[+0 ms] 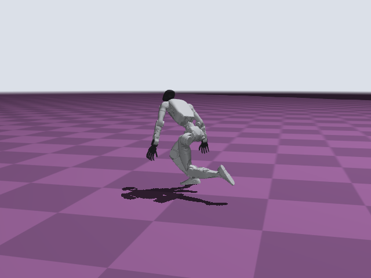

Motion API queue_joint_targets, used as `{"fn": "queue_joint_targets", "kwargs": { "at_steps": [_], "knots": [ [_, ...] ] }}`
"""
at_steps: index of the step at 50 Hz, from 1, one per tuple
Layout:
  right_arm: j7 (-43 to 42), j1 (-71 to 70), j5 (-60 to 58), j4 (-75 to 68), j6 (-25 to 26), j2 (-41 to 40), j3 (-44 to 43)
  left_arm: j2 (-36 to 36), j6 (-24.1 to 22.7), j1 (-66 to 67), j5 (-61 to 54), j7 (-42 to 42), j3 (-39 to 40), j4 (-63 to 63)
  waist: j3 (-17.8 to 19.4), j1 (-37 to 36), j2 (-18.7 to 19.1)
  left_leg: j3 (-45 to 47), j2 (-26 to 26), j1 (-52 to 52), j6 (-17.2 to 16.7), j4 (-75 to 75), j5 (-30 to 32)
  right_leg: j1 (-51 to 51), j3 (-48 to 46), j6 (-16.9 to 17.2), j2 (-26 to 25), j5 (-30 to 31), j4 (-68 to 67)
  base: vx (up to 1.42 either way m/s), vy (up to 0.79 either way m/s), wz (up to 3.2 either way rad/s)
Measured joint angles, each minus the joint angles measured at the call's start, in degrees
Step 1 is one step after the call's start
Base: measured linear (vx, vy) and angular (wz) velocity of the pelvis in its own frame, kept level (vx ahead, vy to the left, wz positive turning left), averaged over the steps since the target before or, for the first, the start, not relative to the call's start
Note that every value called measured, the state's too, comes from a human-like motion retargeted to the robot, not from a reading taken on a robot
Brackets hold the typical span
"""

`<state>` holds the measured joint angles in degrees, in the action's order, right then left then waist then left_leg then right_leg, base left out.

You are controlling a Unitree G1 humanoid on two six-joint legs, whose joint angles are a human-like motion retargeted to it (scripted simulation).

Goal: Stand up

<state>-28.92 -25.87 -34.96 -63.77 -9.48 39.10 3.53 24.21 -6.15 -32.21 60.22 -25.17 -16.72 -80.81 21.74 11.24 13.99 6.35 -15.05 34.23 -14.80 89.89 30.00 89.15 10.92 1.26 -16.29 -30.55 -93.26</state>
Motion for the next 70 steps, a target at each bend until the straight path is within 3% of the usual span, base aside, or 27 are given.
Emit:
{"fn": "queue_joint_targets", "kwargs": {
  "at_steps": [4,7,10,12,15,22,25,28,30,33,35,37,39,42,45,51,55,56,58,60,65,70],
  "knots": [
    [1.14,0.58,-0.28,-3.39,-1.39,-0.77,0.18,-4.49,-0.87,2.83,-2.01,3.07,1.13,-0.19,-1.58,-3.17,1.90,-1.16,0.80,-2.36,-0.13,-6.96,0.00,-5.63,0.36,-2.39,-2.67,1.45,7.36,0.43,0.00,-0.89],
    [3.30,2.46,-0.20,-6.08,-2.34,-1.53,0.23,-7.08,-2.41,5.14,-6.99,5.02,0.89,-1.04,-1.12,-4.21,3.56,1.73,6.65,-5.41,-0.20,-8.29,0.00,-12.34,0.30,-3.38,-2.85,1.91,12.92,0.32,0.14,-0.31],
    [4.56,4.75,0.11,-9.19,-2.46,-2.17,-0.20,-8.69,-3.93,7.03,-11.38,9.11,0.53,-1.77,-3.01,-2.54,2.38,1.45,1.70,-3.67,-0.20,-17.45,0.00,-20.04,6.51,-2.02,3.52,5.25,23.35,0.18,-0.10,1.47],
    [5.51,6.18,0.42,-11.41,-2.50,-2.54,-1.19,-9.56,-4.69,8.24,-11.90,11.04,1.33,-1.58,-4.60,-1.17,-0.46,2.03,-1.97,-2.66,-0.20,-20.20,-4.03,-24.65,9.62,-2.65,9.73,7.17,30.03,0.07,-0.31,2.04],
    [7.48,7.53,0.59,-14.40,-2.06,-3.45,-1.79,-10.22,-5.86,10.25,-13.46,11.06,3.22,-1.61,-3.95,-2.60,-2.85,1.03,-5.57,-1.13,-0.13,-18.50,-6.69,-32.44,10.65,-3.21,13.03,9.50,37.96,0.08,-0.18,0.51],
    [9.59,10.94,0.97,-16.60,-1.76,-6.56,0.42,-9.39,-9.59,18.14,-19.83,13.12,7.27,-3.62,-4.81,-6.58,-5.50,-2.63,0.18,0.12,-0.20,-30.04,-22.61,-49.34,8.81,-4.07,16.57,16.35,57.68,0.11,-0.22,-0.03],
    [10.13,12.46,0.61,-16.22,-1.71,-8.39,1.12,-8.11,-10.61,22.02,-19.72,14.79,9.05,-4.09,-4.91,-8.86,-5.58,-5.88,6.70,-1.74,0.13,-39.42,-26.89,-57.75,6.39,-5.80,14.90,19.87,66.55,0.15,-0.33,-0.24],
    [10.97,14.05,0.25,-15.67,-1.64,-9.53,1.43,-7.61,-11.38,25.63,-18.33,16.21,10.90,-4.34,-5.35,-10.71,-5.11,-6.83,11.54,-5.24,3.25,-52.60,-29.89,-65.46,4.83,-6.45,14.23,22.31,74.05,0.17,-0.07,-0.10],
    [12.00,15.06,0.36,-15.28,-1.60,-10.17,1.59,-7.52,-11.74,27.61,-17.47,17.11,12.11,-4.80,-5.33,-11.96,-4.79,-8.32,13.84,-8.42,5.65,-62.48,-31.58,-70.65,4.26,-6.68,13.64,23.39,78.24,0.27,-0.06,-0.24],
    [14.01,16.35,1.57,-15.10,-1.60,-10.97,2.46,-7.67,-11.82,30.51,-17.12,18.60,13.53,-6.08,-5.36,-14.66,-4.30,-10.69,16.54,-14.55,7.96,-75.93,-26.22,-77.41,4.89,-6.88,11.93,23.92,81.62,0.31,0.03,-0.53],
    [15.70,16.40,2.32,-15.32,-1.45,-11.35,3.04,-8.08,-11.78,32.04,-17.18,19.81,14.53,-7.05,-6.06,-14.58,-4.79,-10.44,15.49,-18.56,10.65,-79.14,-29.47,-80.28,5.00,-6.78,12.08,23.56,82.61,0.28,0.14,-0.06],
    [17.97,16.11,2.23,-15.66,-0.64,-11.81,2.92,-9.10,-11.29,33.46,-16.93,21.47,16.35,-8.26,-6.88,-13.41,-4.34,-1.78,18.87,-21.61,10.35,-77.64,-31.48,-82.59,4.24,-6.73,11.40,23.07,82.71,0.37,0.15,0.12],
    [19.42,16.49,2.43,-15.90,0.52,-12.66,1.87,-10.20,-10.57,34.63,-16.23,23.39,18.12,-9.51,-7.77,-12.36,-4.63,-7.34,16.32,-23.39,12.06,-79.49,-31.84,-85.07,3.91,-6.51,11.73,23.03,83.97,0.37,0.18,0.22],
    [20.17,17.81,6.34,-16.68,0.66,-14.12,0.75,-10.74,-9.66,35.92,-15.30,26.47,18.94,-10.87,-9.03,-12.28,-5.45,-6.55,16.22,-26.60,12.38,-81.26,-32.00,-88.37,1.99,-6.21,12.76,22.66,85.49,0.35,0.07,0.15],
    [21.89,19.25,11.54,-17.11,-0.33,-15.20,0.97,-10.61,-9.52,36.83,-14.43,28.94,19.02,-11.31,-9.82,-13.67,-6.88,-6.49,15.20,-29.52,13.57,-82.90,-32.65,-90.48,3.25,-5.86,13.09,22.24,85.73,0.35,0.04,-0.17],
    [22.95,19.90,10.90,-18.38,0.11,-15.87,1.24,-10.43,-8.99,37.33,-15.08,28.39,19.73,-11.15,-10.40,-13.69,-7.88,-7.28,14.67,-32.62,14.79,-84.48,-34.66,-90.74,3.14,-5.71,11.36,20.36,80.05,0.27,0.04,-0.18],
    [19.78,19.84,11.13,-21.15,-0.86,-15.85,0.81,-10.24,-6.82,34.05,-16.28,20.63,19.47,-13.95,-10.85,-12.49,-6.72,-7.90,16.70,-32.71,14.36,-84.10,-36.29,-84.69,-0.52,-4.43,7.60,28.03,66.89,0.24,0.03,-0.03],
    [18.74,20.09,11.66,-21.88,-1.09,-15.73,0.32,-10.34,-6.00,32.90,-15.67,17.34,19.41,-14.86,-10.96,-12.28,-5.76,-8.23,17.76,-32.56,14.07,-83.92,-36.71,-81.54,-1.59,-2.83,6.62,28.95,61.58,0.20,0.06,-0.10],
    [17.20,20.82,13.00,-23.35,-1.46,-15.50,-0.41,-10.46,-5.17,30.83,-14.91,12.03,18.69,-16.37,-11.72,-11.84,-3.87,-8.62,19.71,-32.07,13.56,-83.79,-37.56,-75.03,-5.38,-1.55,5.71,28.23,51.85,0.22,0.06,-0.14],
    [16.97,21.81,13.86,-24.40,-1.36,-15.35,-1.54,-10.37,-4.98,28.97,-14.87,10.32,17.52,-16.59,-12.67,-10.91,-3.11,-8.50,20.30,-31.51,13.44,-84.00,-38.08,-69.38,-7.72,-2.45,5.99,25.70,47.23,0.26,0.06,-0.09],
    [19.16,25.99,14.73,-25.75,-0.71,-14.87,-5.71,-10.04,-7.24,24.77,-15.75,13.92,15.91,-15.44,-13.16,-7.98,-3.70,-7.72,18.68,-33.06,13.72,-84.87,-39.34,-61.53,-5.42,2.90,9.49,22.29,58.18,0.38,0.01,0.15],
    [20.40,29.47,14.24,-26.03,0.48,-13.51,-8.72,-9.37,-10.91,20.50,-21.13,21.51,14.72,-13.07,-11.48,-4.35,-5.53,-8.73,14.52,-38.30,14.23,-85.13,-41.55,-59.30,1.89,9.92,15.60,25.29,77.33,0.50,-0.05,0.29]
  ]
}}
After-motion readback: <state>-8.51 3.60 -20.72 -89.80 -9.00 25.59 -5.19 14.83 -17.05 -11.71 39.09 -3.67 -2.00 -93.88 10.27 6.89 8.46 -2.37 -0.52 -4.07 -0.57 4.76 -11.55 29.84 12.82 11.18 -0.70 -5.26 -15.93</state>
